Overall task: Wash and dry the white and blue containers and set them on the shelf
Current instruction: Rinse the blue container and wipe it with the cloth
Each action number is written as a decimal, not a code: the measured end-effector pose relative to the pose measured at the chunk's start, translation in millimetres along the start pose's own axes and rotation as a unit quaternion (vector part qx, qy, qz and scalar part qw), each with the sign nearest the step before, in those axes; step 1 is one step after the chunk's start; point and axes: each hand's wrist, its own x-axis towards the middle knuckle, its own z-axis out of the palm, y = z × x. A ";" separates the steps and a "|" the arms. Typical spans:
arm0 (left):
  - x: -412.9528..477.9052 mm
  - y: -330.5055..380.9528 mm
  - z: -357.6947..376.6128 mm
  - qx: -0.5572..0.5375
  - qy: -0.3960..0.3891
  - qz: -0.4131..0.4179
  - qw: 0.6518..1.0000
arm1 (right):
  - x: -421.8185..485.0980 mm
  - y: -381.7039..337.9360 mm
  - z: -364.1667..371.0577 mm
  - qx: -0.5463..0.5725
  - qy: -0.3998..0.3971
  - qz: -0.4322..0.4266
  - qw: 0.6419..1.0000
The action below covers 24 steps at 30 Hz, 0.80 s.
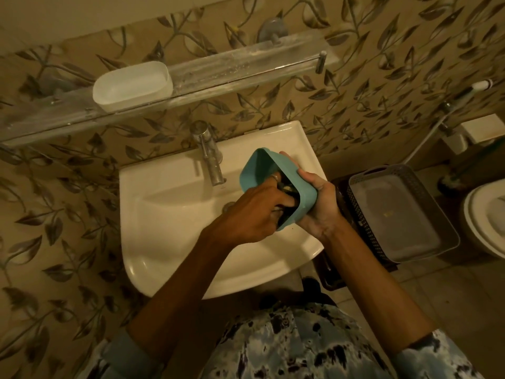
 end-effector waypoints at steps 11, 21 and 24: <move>10.9 8.2 9.7 0.151 0.110 -0.179 0.966 | 0.7 8.0 8.1 -0.046 -0.037 -0.047 0.997; 2.0 1.0 -13.7 -0.106 -0.115 -0.071 0.985 | 2.5 9.2 -5.9 -0.064 -0.032 -0.082 0.994; 1.1 -7.0 -8.5 -0.247 -0.075 -0.088 0.962 | 2.5 10.3 -7.3 -0.055 -0.020 -0.083 0.995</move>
